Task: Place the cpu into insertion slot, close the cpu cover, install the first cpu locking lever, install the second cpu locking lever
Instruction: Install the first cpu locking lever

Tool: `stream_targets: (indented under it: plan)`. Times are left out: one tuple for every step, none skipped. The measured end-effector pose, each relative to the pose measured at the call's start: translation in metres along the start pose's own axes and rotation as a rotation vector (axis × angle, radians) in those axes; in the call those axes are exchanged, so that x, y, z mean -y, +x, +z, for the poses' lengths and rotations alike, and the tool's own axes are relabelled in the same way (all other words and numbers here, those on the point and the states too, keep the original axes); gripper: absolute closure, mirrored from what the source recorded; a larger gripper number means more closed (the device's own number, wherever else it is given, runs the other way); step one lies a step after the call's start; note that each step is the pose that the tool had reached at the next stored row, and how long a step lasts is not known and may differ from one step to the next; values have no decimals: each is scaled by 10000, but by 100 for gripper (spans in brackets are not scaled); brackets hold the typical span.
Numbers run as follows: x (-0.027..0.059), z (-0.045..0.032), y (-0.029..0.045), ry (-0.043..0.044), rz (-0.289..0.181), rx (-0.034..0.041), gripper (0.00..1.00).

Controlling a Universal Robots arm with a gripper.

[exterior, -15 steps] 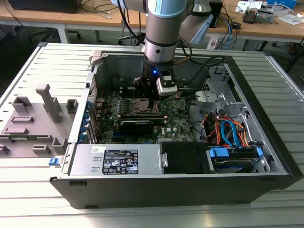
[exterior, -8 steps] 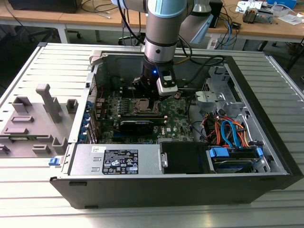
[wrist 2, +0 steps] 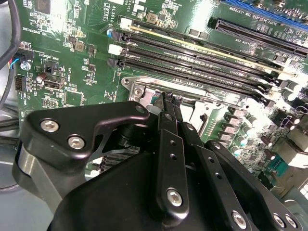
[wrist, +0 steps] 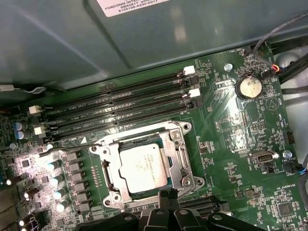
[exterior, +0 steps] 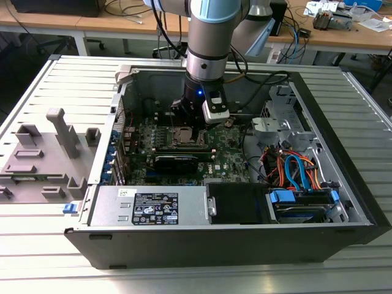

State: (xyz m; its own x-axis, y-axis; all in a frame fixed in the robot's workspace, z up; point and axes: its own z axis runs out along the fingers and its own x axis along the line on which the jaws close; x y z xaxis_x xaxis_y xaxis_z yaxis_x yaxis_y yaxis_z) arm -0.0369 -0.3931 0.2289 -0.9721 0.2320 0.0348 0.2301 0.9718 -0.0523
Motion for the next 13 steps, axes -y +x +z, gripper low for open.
stream_targets:
  plan:
    - [0,0,0,0,-14,0,89]
    - [0,0,0,1,-32,1,89]
    - [0,0,0,1,-43,2,89]
    - [0,0,0,1,-57,2,89]
    - [0,0,0,1,-68,3,89]
    - [0,0,0,1,-80,3,89]
    - [0,0,0,1,-99,5,89]
    - [0,0,0,1,-111,5,89]
    - [0,0,0,1,-123,5,89]
    - [0,0,0,2,-134,6,89]
    - [0,0,0,2,-145,7,89]
    - [0,0,0,2,-167,7,89]
    - [0,0,0,2,-195,9,89]
